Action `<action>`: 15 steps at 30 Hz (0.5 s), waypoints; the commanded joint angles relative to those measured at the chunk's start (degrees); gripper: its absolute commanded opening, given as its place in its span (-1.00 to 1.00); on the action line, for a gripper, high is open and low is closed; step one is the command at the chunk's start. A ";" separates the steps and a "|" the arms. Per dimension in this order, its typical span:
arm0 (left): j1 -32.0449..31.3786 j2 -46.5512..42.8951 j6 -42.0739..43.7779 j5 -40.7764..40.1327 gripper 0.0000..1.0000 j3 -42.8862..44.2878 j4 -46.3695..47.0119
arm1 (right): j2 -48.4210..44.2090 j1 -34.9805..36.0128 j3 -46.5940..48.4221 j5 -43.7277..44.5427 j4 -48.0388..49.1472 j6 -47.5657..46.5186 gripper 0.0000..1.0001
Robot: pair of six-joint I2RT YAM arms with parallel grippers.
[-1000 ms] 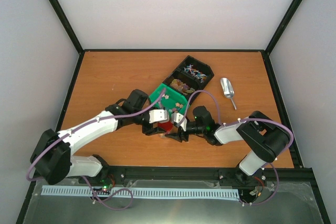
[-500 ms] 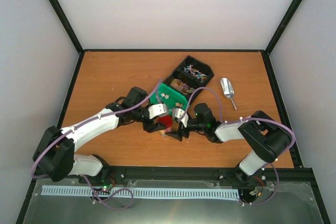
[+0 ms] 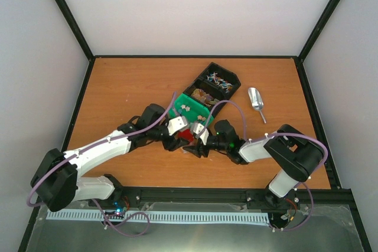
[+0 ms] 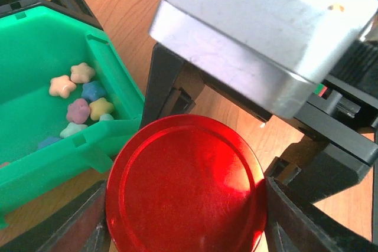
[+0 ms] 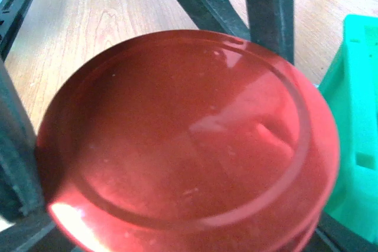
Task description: Pack the candies
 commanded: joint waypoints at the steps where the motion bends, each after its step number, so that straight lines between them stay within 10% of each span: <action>1: -0.27 -0.08 7.77 7.51 -0.13 0.64 -5.71 | 0.19 0.05 0.16 -0.23 1.51 -1.90 0.27; 10: 2.31 9.36 41.13 17.49 -0.12 12.92 -32.69 | -1.02 -3.47 0.47 -9.05 -3.37 -9.44 -0.05; 15: 3.65 10.13 40.47 16.28 -0.14 12.84 -31.59 | -1.09 -5.64 1.71 -9.69 -5.61 -11.94 0.04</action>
